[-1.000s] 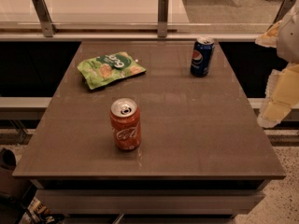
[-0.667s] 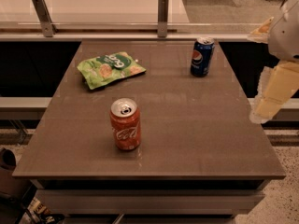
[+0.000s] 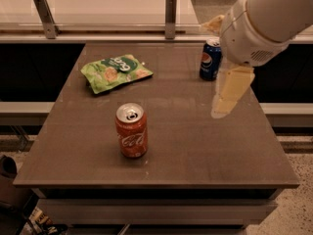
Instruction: Pick green rice chip bag
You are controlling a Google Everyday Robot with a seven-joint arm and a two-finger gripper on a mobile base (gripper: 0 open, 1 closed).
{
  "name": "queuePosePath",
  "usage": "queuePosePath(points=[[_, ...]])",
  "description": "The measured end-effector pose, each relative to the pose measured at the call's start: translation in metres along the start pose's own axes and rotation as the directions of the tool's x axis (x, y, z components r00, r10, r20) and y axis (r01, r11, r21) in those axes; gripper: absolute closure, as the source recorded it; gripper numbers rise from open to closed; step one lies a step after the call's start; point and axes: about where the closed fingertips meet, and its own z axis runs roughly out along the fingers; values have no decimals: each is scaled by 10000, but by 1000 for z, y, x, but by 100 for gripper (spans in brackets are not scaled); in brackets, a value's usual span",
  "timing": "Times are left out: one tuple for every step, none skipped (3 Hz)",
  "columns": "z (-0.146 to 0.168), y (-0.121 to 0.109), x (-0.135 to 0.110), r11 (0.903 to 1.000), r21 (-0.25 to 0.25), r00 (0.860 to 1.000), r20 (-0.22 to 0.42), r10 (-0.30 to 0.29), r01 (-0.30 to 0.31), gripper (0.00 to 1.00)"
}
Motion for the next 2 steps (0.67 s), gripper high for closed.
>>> queuePosePath(points=[[25, -32, -34, 9931, 813, 9949, 473, -886, 845, 0], [25, -33, -34, 9930, 819, 9949, 474, -890, 849, 0]])
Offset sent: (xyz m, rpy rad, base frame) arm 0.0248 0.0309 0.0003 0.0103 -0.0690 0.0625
